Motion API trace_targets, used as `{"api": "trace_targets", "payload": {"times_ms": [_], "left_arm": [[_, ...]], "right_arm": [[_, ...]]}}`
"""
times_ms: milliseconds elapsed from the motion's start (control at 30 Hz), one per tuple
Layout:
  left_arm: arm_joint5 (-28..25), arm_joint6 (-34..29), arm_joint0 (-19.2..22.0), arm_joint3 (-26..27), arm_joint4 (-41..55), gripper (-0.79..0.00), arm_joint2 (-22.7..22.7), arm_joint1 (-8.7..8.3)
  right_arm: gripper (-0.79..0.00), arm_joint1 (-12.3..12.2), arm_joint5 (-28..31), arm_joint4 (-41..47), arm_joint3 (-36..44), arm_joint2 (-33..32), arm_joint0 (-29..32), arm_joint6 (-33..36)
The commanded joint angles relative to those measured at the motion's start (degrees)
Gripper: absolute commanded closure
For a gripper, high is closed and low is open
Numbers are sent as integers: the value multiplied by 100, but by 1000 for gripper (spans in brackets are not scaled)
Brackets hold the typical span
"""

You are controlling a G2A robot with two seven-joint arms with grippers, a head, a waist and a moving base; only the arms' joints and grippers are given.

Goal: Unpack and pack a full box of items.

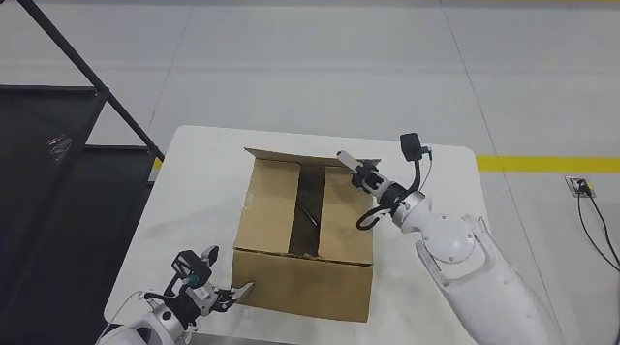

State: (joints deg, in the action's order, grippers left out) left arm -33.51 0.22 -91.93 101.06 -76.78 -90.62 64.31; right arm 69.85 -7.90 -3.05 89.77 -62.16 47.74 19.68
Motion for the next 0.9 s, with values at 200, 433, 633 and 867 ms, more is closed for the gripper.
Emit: {"api": "trace_targets", "payload": {"times_ms": [200, 433, 633, 867], "left_arm": [[57, 71, -31, -30, 16, -785, 5, -13], [89, 62, 25, -74, 44, -785, 64, -19], [85, -43, 165, -108, 6, -785, 229, -18], [115, -78, 201, -64, -80, -785, 316, -26]], "right_arm": [[-785, 47, -26, -280, -133, 146, -278, 31], [-785, 47, -26, -280, -133, 146, -278, 31], [-785, 62, 93, 16, -138, 109, -207, 131], [-785, 303, -121, 291, -876, 432, -742, -754]]}}
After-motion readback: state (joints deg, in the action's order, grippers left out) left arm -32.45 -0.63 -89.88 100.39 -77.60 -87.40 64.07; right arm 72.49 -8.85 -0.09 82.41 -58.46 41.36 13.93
